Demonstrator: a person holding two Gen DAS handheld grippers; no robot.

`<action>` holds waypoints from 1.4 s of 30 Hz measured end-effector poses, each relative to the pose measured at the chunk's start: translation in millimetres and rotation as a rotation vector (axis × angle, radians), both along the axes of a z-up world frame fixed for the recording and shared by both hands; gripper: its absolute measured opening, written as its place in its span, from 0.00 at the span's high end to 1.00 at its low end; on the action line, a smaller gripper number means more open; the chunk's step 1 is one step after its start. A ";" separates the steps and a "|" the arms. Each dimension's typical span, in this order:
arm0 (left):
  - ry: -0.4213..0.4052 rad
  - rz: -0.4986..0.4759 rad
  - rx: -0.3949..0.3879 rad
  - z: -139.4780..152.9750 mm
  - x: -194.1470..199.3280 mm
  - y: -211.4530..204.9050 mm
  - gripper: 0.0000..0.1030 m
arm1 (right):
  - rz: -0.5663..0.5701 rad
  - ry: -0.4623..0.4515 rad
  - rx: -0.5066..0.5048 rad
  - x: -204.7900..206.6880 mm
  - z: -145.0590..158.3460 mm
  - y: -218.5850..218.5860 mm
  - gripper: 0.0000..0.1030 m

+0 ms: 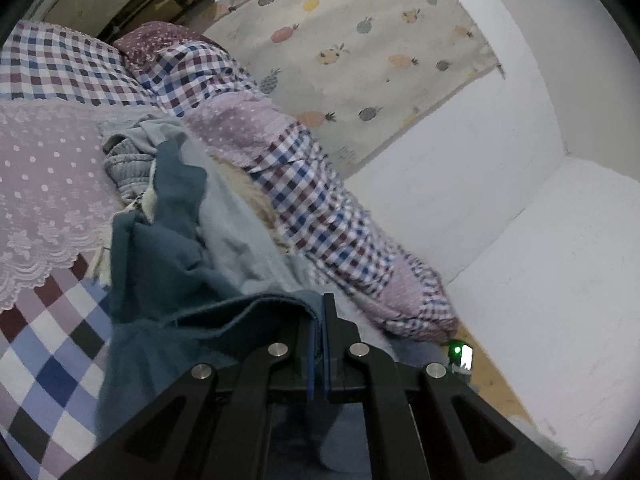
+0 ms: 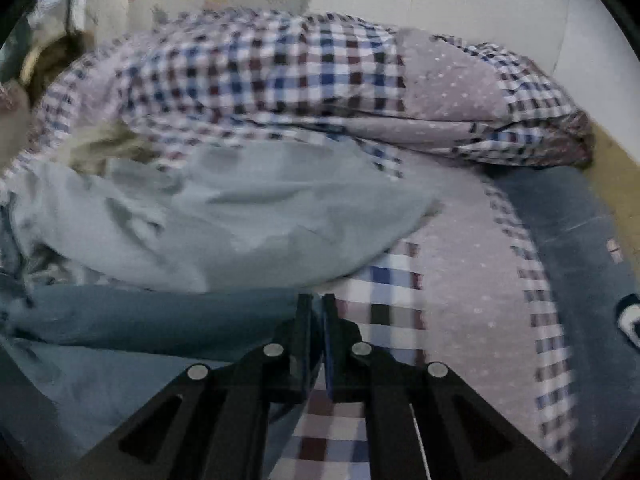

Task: Fold clothes

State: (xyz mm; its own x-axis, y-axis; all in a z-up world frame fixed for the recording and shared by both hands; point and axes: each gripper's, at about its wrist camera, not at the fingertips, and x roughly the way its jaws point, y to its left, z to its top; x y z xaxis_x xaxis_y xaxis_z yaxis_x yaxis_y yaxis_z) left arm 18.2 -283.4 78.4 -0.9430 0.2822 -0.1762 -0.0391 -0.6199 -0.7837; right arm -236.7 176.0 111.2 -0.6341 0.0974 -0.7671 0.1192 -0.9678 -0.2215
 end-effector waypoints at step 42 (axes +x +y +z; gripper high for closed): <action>-0.143 -0.190 -0.077 -10.5 -11.5 22.4 0.99 | 0.049 -0.279 -0.059 232.4 -85.3 34.9 0.79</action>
